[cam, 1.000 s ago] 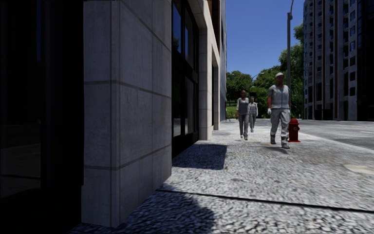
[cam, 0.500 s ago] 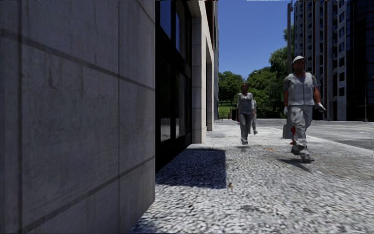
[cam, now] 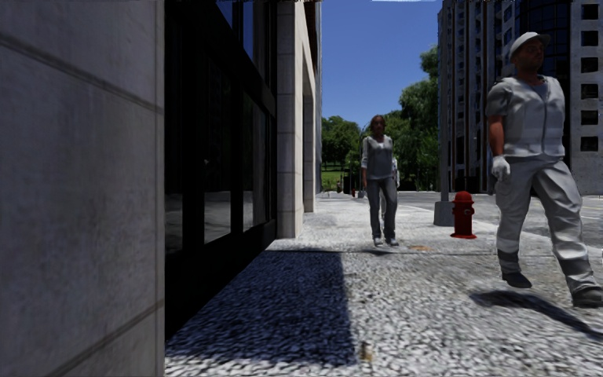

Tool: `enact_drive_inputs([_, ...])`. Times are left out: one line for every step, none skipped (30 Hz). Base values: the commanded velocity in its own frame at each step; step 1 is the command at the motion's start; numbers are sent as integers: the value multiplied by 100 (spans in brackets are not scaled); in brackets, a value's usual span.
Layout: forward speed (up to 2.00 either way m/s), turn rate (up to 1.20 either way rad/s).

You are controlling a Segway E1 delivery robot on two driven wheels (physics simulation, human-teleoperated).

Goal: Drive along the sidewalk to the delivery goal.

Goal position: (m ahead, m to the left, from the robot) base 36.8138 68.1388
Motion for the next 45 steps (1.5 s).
enact_drive_inputs([148, -34])
enact_drive_inputs([148, -34])
enact_drive_inputs([148, -34])
enact_drive_inputs([148, -27])
enact_drive_inputs([148, -27])
enact_drive_inputs([148, 0])
enact_drive_inputs([148, 0])
enact_drive_inputs([146, 0])
enact_drive_inputs([146, 0])
enact_drive_inputs([145, 0])
enact_drive_inputs([145, 0])
enact_drive_inputs([145, 0])
enact_drive_inputs([145, 0])
enact_drive_inputs([145, 0])
enact_drive_inputs([145, 0])
enact_drive_inputs([145, 0])
enact_drive_inputs([145, 12])
enact_drive_inputs([145, 36])
enact_drive_inputs([145, 36])
enact_drive_inputs([145, 59])
enact_drive_inputs([144, 68])
enact_drive_inputs([144, 70])
enact_drive_inputs([143, 24])
enact_drive_inputs([143, 4])
enact_drive_inputs([143, 0])
enact_drive_inputs([143, 0])
enact_drive_inputs([143, 0])
enact_drive_inputs([143, 0])
enact_drive_inputs([143, 0])
enact_drive_inputs([143, 0])
enact_drive_inputs([143, 0])
enact_drive_inputs([143, 16])
enact_drive_inputs([143, 19])
enact_drive_inputs([143, 4])
enact_drive_inputs([143, 4])
enact_drive_inputs([143, 0])
enact_drive_inputs([143, 0])
enact_drive_inputs([143, 0])
enact_drive_inputs([143, 0])
enact_drive_inputs([140, 0])
enact_drive_inputs([0, -44])
enact_drive_inputs([0, -56])
enact_drive_inputs([0, -56])
enact_drive_inputs([0, -11])
enact_drive_inputs([0, 0])
